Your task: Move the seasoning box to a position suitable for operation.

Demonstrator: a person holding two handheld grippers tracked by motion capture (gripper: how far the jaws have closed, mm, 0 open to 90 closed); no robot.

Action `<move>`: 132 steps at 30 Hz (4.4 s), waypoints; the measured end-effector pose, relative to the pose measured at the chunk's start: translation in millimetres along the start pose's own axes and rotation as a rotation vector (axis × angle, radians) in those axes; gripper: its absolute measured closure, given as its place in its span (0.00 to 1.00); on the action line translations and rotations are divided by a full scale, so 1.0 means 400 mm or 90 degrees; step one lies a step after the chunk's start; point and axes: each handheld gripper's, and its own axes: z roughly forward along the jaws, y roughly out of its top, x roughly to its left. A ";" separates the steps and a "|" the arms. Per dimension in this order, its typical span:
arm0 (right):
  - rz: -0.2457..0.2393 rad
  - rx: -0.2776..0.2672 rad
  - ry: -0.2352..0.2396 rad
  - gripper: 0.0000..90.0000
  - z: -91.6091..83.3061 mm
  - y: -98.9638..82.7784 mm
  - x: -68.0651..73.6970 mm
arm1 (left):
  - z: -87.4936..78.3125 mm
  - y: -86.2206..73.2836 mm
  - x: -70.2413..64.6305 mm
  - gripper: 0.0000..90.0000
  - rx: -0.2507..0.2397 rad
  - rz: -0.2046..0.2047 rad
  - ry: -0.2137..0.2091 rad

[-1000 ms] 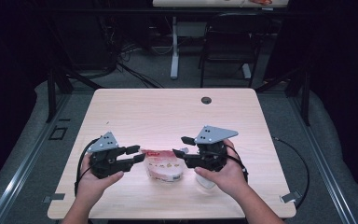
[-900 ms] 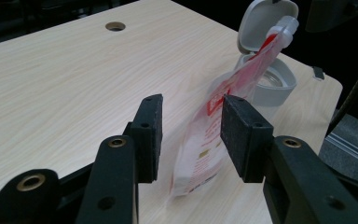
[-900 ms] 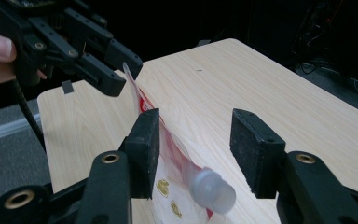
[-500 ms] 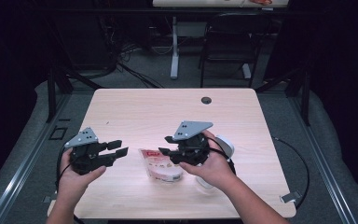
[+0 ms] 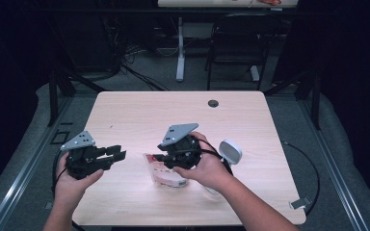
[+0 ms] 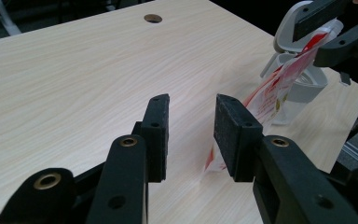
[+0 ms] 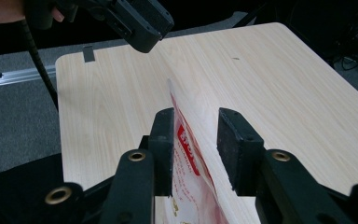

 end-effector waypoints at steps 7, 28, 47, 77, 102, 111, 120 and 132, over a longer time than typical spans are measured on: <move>-0.005 0.030 0.002 0.76 0.025 0.012 -0.003 | 0.001 -0.001 0.000 0.72 0.000 0.004 0.015; -0.009 0.107 0.031 0.80 0.087 0.031 -0.008 | 0.004 -0.003 0.003 0.70 -0.005 0.010 0.023; -0.021 0.144 0.039 0.90 0.096 0.042 -0.014 | 0.008 -0.004 0.003 0.68 -0.004 0.006 0.016; -0.036 0.138 0.044 1.00 0.074 0.034 -0.032 | 0.022 -0.006 -0.003 0.68 0.017 0.021 0.012; -0.012 0.058 0.039 1.00 -0.032 0.010 -0.040 | 0.063 -0.021 -0.011 0.60 0.021 0.031 -0.042; -0.013 0.044 0.038 1.00 -0.052 0.010 -0.042 | 0.096 -0.025 -0.031 0.55 0.030 0.047 -0.065; -0.014 0.037 0.037 1.00 -0.069 0.015 -0.043 | 0.135 -0.037 -0.050 0.54 0.044 0.062 -0.091; -0.021 0.027 0.038 1.00 -0.087 0.025 -0.040 | 0.170 -0.048 -0.071 0.50 0.048 0.077 -0.117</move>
